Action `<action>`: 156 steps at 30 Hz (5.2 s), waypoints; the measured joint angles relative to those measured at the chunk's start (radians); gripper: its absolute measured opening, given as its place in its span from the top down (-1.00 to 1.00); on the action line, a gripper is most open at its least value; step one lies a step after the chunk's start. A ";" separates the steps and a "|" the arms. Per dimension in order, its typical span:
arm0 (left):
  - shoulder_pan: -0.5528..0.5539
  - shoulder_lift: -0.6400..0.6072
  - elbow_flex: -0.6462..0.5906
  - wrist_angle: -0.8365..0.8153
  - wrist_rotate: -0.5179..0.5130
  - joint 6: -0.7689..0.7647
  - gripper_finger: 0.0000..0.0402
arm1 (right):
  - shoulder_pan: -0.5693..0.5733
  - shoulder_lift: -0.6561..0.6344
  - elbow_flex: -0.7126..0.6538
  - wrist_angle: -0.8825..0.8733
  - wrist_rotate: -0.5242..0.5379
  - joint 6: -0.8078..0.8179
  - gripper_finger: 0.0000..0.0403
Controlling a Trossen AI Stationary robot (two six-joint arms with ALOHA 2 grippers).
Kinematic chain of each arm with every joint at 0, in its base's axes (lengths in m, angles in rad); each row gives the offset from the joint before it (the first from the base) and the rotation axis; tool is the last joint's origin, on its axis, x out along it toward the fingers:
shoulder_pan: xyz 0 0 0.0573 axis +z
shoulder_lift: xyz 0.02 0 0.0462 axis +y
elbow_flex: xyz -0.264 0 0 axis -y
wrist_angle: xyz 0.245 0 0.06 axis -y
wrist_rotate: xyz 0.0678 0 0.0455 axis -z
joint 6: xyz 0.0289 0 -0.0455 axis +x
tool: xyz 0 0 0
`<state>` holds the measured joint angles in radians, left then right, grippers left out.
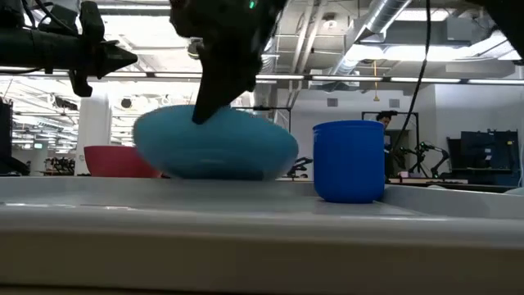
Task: Set up tray
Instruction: Put the light blue plate to the left of the blue mug on the gray tray, then put the red bowl on top of the light blue plate on the gray tray
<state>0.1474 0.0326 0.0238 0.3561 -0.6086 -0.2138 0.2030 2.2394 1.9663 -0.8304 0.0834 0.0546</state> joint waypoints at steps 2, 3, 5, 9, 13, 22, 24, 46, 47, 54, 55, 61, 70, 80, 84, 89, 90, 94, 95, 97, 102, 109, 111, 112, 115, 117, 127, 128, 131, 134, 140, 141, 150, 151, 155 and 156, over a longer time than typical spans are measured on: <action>0.000 0.000 0.000 0.000 0.000 0.000 1.00 | 0.047 0.000 0.000 -0.025 -0.005 0.000 0.99; 0.000 0.000 0.000 0.000 0.000 -0.001 1.00 | 0.070 0.000 0.000 -0.031 -0.010 0.000 0.99; 0.000 0.000 0.000 0.000 0.000 -0.004 1.00 | 0.112 0.000 0.000 -0.035 -0.009 0.019 0.98; 0.000 0.000 0.000 0.000 0.000 -0.007 1.00 | 0.183 0.000 0.000 -0.035 -0.003 0.049 0.99; 0.000 0.000 0.000 0.000 0.000 -0.008 1.00 | 0.228 0.000 0.000 -0.036 -0.015 0.052 0.98; 0.000 0.000 0.000 -0.031 -0.001 -0.008 1.00 | 0.214 0.000 0.000 -0.052 -0.075 0.053 0.97; 0.000 0.000 0.000 -0.063 -0.001 -0.022 1.00 | 0.208 -0.001 0.000 -0.052 -0.099 0.051 0.97; 0.000 0.000 0.002 -0.309 0.056 -0.197 1.00 | 0.255 0.006 -0.012 0.003 -0.124 0.336 0.64; 0.000 0.000 0.002 -0.309 0.058 -0.197 1.00 | 0.256 0.007 -0.013 0.004 -0.114 0.351 0.64; 0.000 0.000 0.002 -0.310 0.059 -0.197 1.00 | 0.268 0.007 -0.013 0.009 -0.042 0.390 0.62; 0.000 0.000 0.002 -0.310 0.059 -0.197 1.00 | 0.267 0.007 -0.013 0.009 -0.017 0.387 0.62; 0.000 0.000 0.002 -0.311 0.060 -0.197 1.00 | 0.251 0.007 -0.014 0.028 0.125 0.485 0.69; 0.000 0.000 0.002 -0.312 0.061 -0.198 1.00 | 0.244 0.055 -0.024 -0.020 0.124 0.612 0.97; 0.000 0.003 0.002 -0.313 0.061 -0.198 1.00 | 0.255 0.124 -0.016 -0.016 0.076 0.680 0.99; 0.000 0.006 0.002 -0.313 0.058 -0.198 1.00 | 0.255 0.133 -0.019 -0.067 0.046 0.706 1.00; 0.000 0.007 0.002 -0.313 0.054 -0.198 1.00 | 0.269 0.130 -0.018 -0.063 -0.019 0.708 1.00; 0.000 0.006 0.002 -0.313 0.054 -0.198 1.00 | 0.273 0.130 -0.018 -0.064 -0.033 0.708 1.00; 0.000 0.006 0.002 -0.313 0.054 -0.198 1.00 | 0.280 0.130 -0.017 -0.074 -0.096 0.723 1.00; 0.000 0.006 0.002 -0.313 0.054 -0.198 1.00 | 0.283 0.130 -0.017 -0.079 -0.098 0.731 1.00; 0.000 0.006 0.002 -0.313 0.054 -0.198 1.00 | 0.290 0.130 -0.017 -0.082 -0.089 0.733 1.00; 0.000 0.006 0.002 -0.313 0.053 -0.198 1.00 | 0.304 0.130 -0.008 -0.080 -0.096 0.758 1.00; 0.000 0.006 0.001 -0.313 0.053 -0.198 1.00 | 0.335 0.130 0.019 -0.082 -0.090 0.763 1.00; 0.000 0.006 0.001 -0.313 0.053 -0.198 1.00 | 0.342 0.130 0.046 -0.074 -0.078 0.738 1.00; 0.000 0.006 0.001 -0.313 0.053 -0.198 1.00 | 0.345 0.130 0.056 -0.070 -0.075 0.724 1.00; 0.000 0.006 0.001 -0.313 0.053 -0.198 1.00 | 0.345 0.130 0.097 -0.077 -0.037 0.677 1.00; 0.000 0.006 0.001 -0.313 0.053 -0.198 1.00 | 0.345 0.130 0.132 -0.074 -0.005 0.642 1.00; 0.000 0.006 0.001 -0.313 0.053 -0.198 1.00 | 0.333 0.130 0.233 -0.074 0.055 0.494 1.00; 0.000 0.006 0.001 -0.313 0.053 -0.198 1.00 | 0.330 0.129 0.234 -0.075 0.055 0.494 1.00; 0.000 0.006 0.001 -0.313 0.053 -0.198 1.00 | 0.322 0.130 0.233 -0.087 0.056 0.494 1.00; 0.000 0.006 0.001 -0.313 0.053 -0.198 1.00 | 0.312 0.130 0.233 -0.102 0.057 0.494 1.00; 0.000 0.006 0.001 -0.313 0.053 -0.198 1.00 | 0.285 0.130 0.233 -0.119 0.055 0.494 1.00; 0.000 0.006 0.001 -0.313 0.053 -0.198 1.00 | 0.280 0.130 0.233 -0.120 0.053 0.494 1.00; 0.000 0.006 0.001 -0.313 0.053 -0.198 1.00 | 0.259 0.066 0.231 -0.250 0.067 0.502 1.00; 0.000 0.006 0.001 -0.313 0.053 -0.198 1.00 | 0.259 0.046 0.231 -0.278 0.087 0.502 1.00; 0.000 0.006 0.001 -0.313 0.052 -0.198 1.00 | 0.265 -0.037 0.232 -0.304 0.186 0.502 1.00; 0.000 0.006 0.001 -0.313 0.052 -0.198 1.00 | 0.267 -0.059 0.232 -0.305 0.206 0.502 1.00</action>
<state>0.1472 0.0391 0.0246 0.0429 -0.5566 -0.4114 0.4701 2.1804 2.1979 -1.1354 0.2894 0.5571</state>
